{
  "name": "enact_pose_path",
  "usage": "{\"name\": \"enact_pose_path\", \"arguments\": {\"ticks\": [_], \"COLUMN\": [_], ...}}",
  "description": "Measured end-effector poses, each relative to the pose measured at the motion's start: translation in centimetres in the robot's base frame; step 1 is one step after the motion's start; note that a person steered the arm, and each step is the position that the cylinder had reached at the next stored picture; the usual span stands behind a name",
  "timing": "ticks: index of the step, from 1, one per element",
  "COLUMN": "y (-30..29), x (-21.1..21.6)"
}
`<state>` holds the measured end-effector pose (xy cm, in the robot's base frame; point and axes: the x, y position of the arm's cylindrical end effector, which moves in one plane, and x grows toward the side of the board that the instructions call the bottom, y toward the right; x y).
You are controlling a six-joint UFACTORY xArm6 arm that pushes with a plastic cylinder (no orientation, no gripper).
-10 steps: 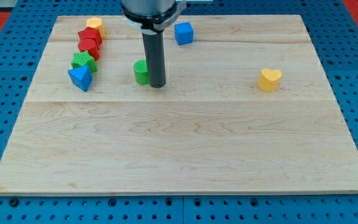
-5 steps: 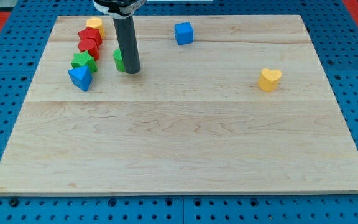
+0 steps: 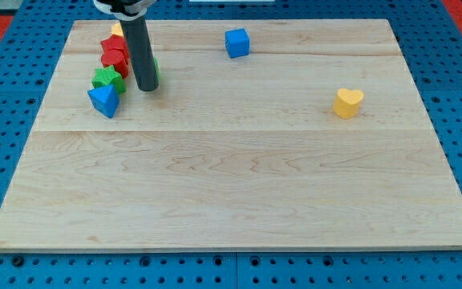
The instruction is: Push green circle towards red circle
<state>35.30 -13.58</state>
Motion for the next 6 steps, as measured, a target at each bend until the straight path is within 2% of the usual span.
{"name": "enact_pose_path", "arguments": {"ticks": [6], "y": [-0.01], "x": [-0.85]}}
